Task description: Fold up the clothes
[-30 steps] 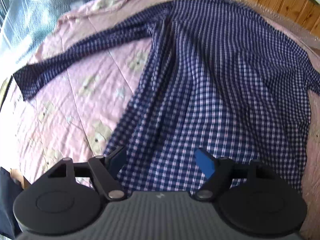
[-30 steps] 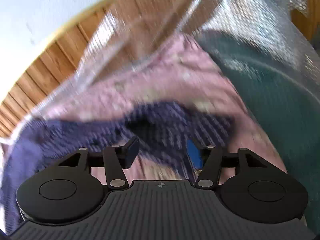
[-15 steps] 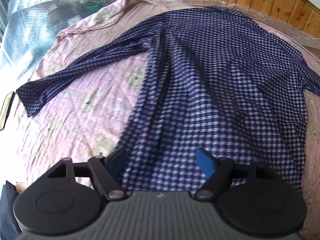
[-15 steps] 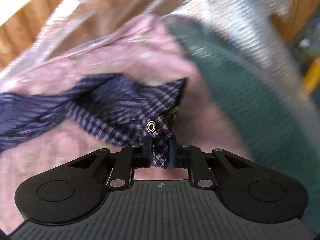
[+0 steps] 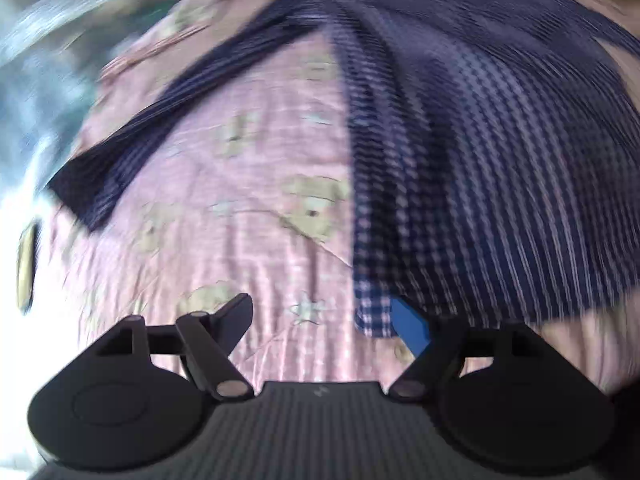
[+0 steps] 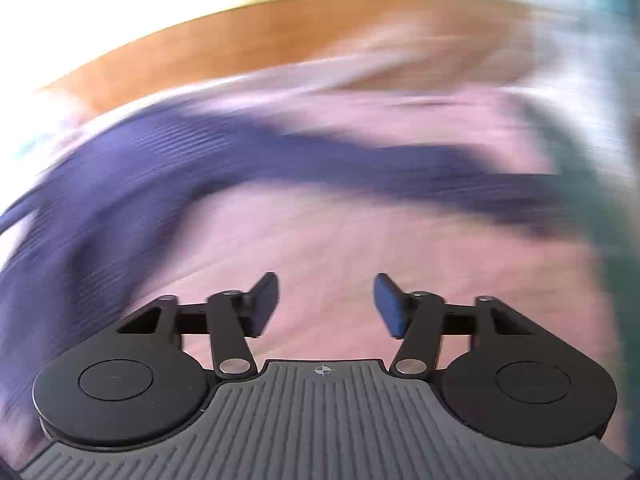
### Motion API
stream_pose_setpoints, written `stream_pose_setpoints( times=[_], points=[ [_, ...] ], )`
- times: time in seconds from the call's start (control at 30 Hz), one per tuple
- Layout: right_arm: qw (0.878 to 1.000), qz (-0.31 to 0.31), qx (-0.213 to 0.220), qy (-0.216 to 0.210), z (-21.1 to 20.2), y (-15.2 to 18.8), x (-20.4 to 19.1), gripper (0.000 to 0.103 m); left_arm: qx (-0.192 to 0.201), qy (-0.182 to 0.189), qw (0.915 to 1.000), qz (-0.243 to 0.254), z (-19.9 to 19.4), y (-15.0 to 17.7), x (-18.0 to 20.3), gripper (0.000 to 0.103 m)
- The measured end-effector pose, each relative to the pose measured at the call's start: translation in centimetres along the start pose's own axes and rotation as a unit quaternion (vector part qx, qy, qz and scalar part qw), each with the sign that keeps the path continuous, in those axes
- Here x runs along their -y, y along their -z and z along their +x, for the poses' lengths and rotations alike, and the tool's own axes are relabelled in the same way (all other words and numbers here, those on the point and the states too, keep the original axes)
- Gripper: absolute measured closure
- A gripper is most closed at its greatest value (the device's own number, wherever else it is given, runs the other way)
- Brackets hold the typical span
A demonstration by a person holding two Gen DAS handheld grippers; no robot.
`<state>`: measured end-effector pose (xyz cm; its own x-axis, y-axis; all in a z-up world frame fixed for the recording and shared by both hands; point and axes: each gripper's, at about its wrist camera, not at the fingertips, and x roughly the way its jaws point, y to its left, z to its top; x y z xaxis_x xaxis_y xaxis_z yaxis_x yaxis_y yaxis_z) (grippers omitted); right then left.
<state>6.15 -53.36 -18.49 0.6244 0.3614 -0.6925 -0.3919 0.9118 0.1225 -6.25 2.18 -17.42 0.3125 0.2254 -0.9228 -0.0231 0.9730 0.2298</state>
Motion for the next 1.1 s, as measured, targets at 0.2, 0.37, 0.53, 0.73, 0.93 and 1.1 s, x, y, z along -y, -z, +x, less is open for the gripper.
stream_pose_setpoints(
  times=[0.2,0.37,0.53,0.73,0.93,1.1],
  points=[
    [0.971,-0.217,-0.052,-0.081,2.1,8.6,-16.1,0.020,0.057,0.050,0.9913,0.108,2.3,2.5,0.8,0.025],
    [0.948,-0.311,-0.065,-0.006,3.2,11.4,-21.7,0.024,0.112,0.065,0.9796,0.154,2.9,4.3,1.3,0.025],
    [0.949,-0.299,-0.088,0.043,4.6,10.7,-23.2,0.062,0.131,0.079,0.9686,0.196,3.1,3.8,2.1,0.031],
    [0.941,-0.311,-0.124,0.046,5.7,7.5,-23.6,0.103,0.152,0.129,0.9592,0.200,2.4,2.0,1.6,0.098],
    [0.989,-0.130,-0.060,0.038,5.4,-1.0,-18.6,0.103,0.191,0.219,0.9566,0.018,-0.5,-8.2,-3.6,0.098],
    [0.982,0.124,-0.051,0.132,10.0,-4.8,-11.7,0.085,0.125,0.162,0.9670,-0.153,4.2,-17.6,-6.7,0.078]
  ],
)
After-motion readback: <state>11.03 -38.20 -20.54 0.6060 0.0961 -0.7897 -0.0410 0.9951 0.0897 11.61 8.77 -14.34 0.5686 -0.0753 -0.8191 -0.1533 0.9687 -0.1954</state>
